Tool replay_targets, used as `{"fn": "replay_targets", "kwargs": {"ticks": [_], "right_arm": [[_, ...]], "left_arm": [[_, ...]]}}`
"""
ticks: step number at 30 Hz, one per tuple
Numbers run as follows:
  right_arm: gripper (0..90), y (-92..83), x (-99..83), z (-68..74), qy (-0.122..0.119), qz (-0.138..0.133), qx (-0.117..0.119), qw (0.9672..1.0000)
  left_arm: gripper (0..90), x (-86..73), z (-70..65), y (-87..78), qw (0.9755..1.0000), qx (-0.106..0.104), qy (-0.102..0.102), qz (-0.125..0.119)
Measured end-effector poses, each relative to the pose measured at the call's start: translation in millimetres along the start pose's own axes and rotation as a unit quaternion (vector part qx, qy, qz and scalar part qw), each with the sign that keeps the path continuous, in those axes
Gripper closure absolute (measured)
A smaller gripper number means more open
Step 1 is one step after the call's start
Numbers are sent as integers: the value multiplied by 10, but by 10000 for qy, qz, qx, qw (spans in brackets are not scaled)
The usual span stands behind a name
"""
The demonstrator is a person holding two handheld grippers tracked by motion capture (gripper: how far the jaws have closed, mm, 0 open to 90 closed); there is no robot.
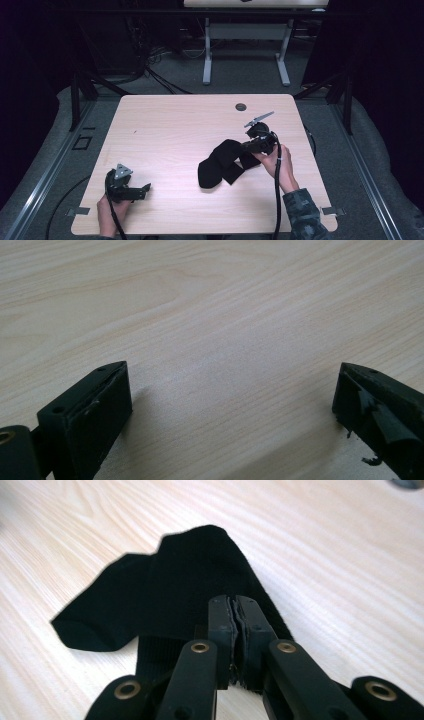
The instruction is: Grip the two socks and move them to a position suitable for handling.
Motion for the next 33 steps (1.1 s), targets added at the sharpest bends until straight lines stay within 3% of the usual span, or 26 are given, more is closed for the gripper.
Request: {"fn": "replay_targets", "kwargs": {"ticks": [11,17,27,33], "right_arm": [[861,-428,-7,23,-78,-280,-240,9993],[861,-753,-105,-30,28,-503,-497,9975],[861,-1135,-436,-248,321,-734,-975,9920],[861,-1154,-700,-452,604,-614,-1278,9881]], "left_arm": [[22,0,0,0,10000,1,1,-1],[22,0,0,0,10000,3,1,-1],[22,-2,-3,3,10000,23,-9,-23],[22,-1,-3,3,10000,23,-10,-22]]}}
Point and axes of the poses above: each handheld gripper's, and its own axes: y roughly forward along the jaws, x roughly out of its top, z roughly to its left, the point moved 1 cm from there along y, roughly forward along the jaws, and after that the axes turned 8 degrees about x, right-handed, at the moved point
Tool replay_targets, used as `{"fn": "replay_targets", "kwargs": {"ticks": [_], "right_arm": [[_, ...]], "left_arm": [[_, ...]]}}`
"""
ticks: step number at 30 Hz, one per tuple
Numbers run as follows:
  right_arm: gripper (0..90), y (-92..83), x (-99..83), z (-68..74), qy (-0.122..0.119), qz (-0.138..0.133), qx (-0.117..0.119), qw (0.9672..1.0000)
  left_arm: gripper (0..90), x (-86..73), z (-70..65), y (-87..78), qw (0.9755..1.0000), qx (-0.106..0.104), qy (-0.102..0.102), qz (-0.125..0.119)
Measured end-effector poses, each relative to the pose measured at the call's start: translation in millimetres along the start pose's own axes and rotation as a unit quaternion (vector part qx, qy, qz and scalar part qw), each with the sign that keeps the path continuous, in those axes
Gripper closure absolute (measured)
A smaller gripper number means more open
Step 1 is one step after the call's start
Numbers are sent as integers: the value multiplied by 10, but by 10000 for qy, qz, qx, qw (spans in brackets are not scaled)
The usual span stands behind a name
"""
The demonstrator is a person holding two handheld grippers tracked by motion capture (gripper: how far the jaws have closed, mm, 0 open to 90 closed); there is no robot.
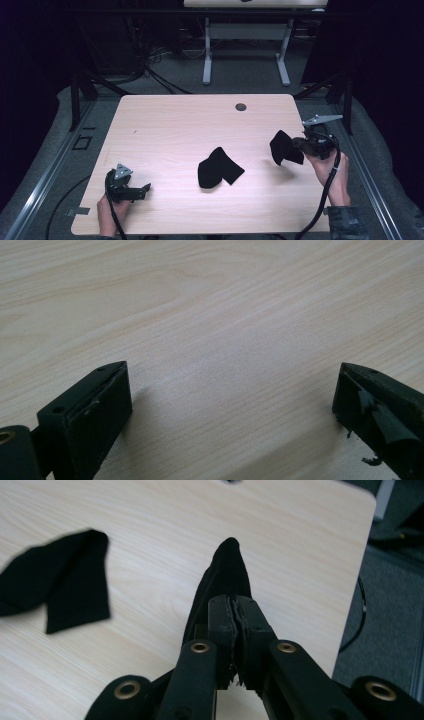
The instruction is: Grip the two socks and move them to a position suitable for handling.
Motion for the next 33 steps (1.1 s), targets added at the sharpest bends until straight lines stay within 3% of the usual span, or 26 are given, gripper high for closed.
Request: {"fn": "replay_targets", "kwargs": {"ticks": [3,7,12,17,25,27,29,33], "right_arm": [[860,213,-159,-70,112,379,30,9992],[858,627,-382,-113,246,865,326,9954],[854,970,-556,-141,445,1063,551,9918],[853,1113,-652,-172,561,1200,625,9892],[841,1119,-704,-208,778,1013,753,9890],[744,1115,-708,-211,802,993,836,9883],[557,1102,-704,-190,739,987,860,9886],[338,987,-663,-102,450,697,803,9933]], "left_arm": [[21,0,1,0,10000,0,4,1],[22,0,0,0,10000,1,1,0],[22,-1,0,0,10000,3,1,-3],[22,0,2,-1,10000,1,16,0],[22,-1,1,-1,10000,3,11,-6],[22,-2,-1,0,10000,4,-8,-8],[22,-2,0,0,10000,5,6,-12],[22,-1,0,0,10000,5,6,-13]]}}
Point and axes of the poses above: each handheld gripper's, and its own axes: y roughly forward along the jaws, x roughly out of its top, z roughly to its left, the point moved 1 cm from there along y, roughly forward along the jaws, and after that the axes turned 8 degrees about x, right-handed, at the moved point
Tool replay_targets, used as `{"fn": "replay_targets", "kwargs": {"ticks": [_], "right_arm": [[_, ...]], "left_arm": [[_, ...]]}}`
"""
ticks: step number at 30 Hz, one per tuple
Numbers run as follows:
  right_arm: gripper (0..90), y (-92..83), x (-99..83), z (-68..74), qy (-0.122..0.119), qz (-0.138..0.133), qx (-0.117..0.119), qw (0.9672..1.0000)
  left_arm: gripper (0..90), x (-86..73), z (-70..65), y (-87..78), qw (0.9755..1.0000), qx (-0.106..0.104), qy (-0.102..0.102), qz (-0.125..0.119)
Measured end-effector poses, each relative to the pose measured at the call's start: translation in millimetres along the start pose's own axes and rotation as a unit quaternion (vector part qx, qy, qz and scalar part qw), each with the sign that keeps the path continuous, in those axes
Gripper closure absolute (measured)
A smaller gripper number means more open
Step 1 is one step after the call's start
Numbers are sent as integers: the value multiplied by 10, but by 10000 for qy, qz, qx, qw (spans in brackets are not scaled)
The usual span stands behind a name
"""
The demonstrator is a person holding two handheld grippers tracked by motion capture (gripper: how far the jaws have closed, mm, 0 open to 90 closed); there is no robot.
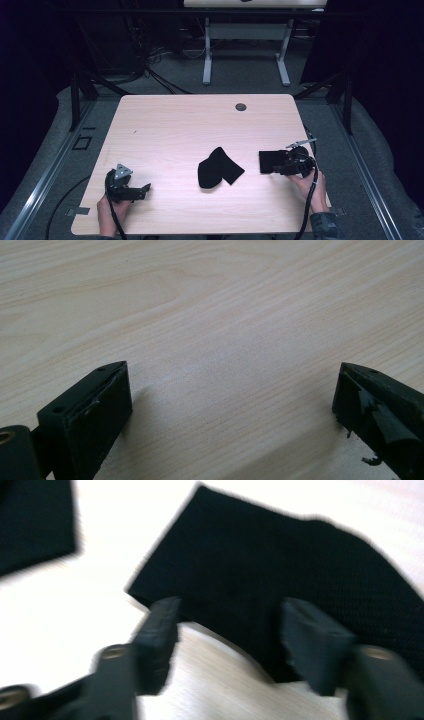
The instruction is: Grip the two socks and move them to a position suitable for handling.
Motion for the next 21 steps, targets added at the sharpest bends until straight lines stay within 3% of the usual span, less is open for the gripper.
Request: {"fn": "replay_targets", "kwargs": {"ticks": [7,15,21], "right_arm": [[152,-155,51,326,-333,-333,46,9989],[136,-76,92,731,-802,-352,481,9950],[138,69,123,898,-948,-207,650,9932]], "left_arm": [[22,0,-2,1,10000,3,-15,-7],[22,-1,-3,1,10000,2,-27,-4],[22,0,-3,1,10000,3,-27,-5]]}}
Point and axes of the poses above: each handheld gripper's, and its own axes: y roughly forward along the jaws, x roughly out of its top, z roughly to its left, the point moved 1 cm from there along y, roughly forward along the jaws, and after that the axes turned 8 degrees about x, right-handed, at the moved point
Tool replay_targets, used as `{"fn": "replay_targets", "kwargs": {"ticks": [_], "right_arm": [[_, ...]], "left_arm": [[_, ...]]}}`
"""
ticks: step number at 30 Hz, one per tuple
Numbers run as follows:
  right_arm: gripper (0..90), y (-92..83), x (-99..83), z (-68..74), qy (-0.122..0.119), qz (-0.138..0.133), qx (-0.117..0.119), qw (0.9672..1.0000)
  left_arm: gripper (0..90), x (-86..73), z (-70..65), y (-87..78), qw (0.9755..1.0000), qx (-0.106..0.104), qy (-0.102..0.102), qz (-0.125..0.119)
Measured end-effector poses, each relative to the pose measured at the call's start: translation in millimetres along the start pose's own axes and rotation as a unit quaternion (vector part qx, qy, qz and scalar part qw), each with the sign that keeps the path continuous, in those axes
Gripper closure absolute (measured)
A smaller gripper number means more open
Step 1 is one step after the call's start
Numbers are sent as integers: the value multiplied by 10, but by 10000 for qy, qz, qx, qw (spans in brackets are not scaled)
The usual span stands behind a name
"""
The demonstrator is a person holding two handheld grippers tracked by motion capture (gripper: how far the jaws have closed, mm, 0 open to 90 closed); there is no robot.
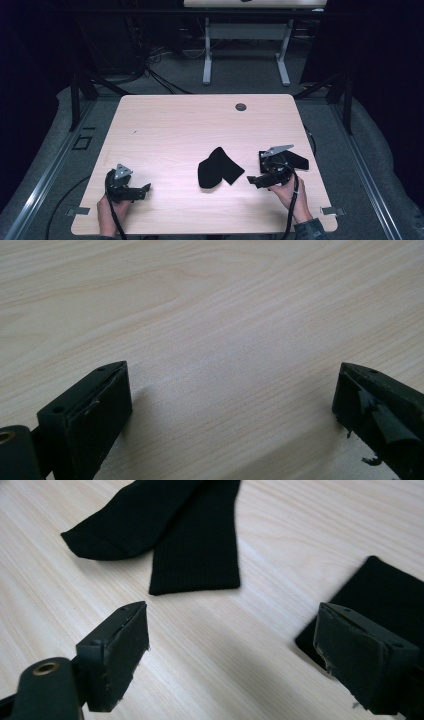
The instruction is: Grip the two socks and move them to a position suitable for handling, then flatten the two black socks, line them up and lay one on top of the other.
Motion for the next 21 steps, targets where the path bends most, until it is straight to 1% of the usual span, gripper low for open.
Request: {"fn": "replay_targets", "kwargs": {"ticks": [3,6,7,8,9,10,12,13,18,19,20,21], "right_arm": [[144,72,9,34,-28,83,75,9999],[153,142,18,63,-45,137,97,9998],[151,167,22,74,-68,191,95,9997],[152,200,27,91,-54,188,136,9997],[152,225,34,100,-105,227,128,9996],[152,262,41,114,-105,198,157,9996],[173,327,65,134,-143,237,173,9995],[193,362,81,151,-89,233,137,9996],[231,555,173,177,-140,400,106,9990],[237,590,185,178,-139,399,86,9991],[238,623,197,177,-127,397,67,9991],[242,653,204,174,-84,392,38,9992]], "left_arm": [[22,1,1,-1,10000,-4,5,10],[22,1,0,-1,10000,-3,-3,7],[22,1,1,-1,10000,-4,9,7],[22,1,0,-1,10000,-2,-3,9],[22,1,1,-1,10000,-3,11,8],[22,1,1,-1,10000,-2,12,8],[22,1,1,-2,10000,-2,10,10],[22,1,0,-2,10000,1,1,11],[22,1,-1,-2,10000,7,-8,11],[22,2,0,-3,10000,2,10,7],[30,0,-1,-11,10000,7,27,-18],[50,0,-2,-21,10000,-2,2,-18]]}}
Point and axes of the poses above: each handheld gripper's, and its own axes: y roughly forward along the jaws, x roughly out of its top, z roughly to its left, the point moved 1 cm from there along y, roughly forward along the jaws, and after that the axes turned 8 degrees about x, right-handed, at the moved point
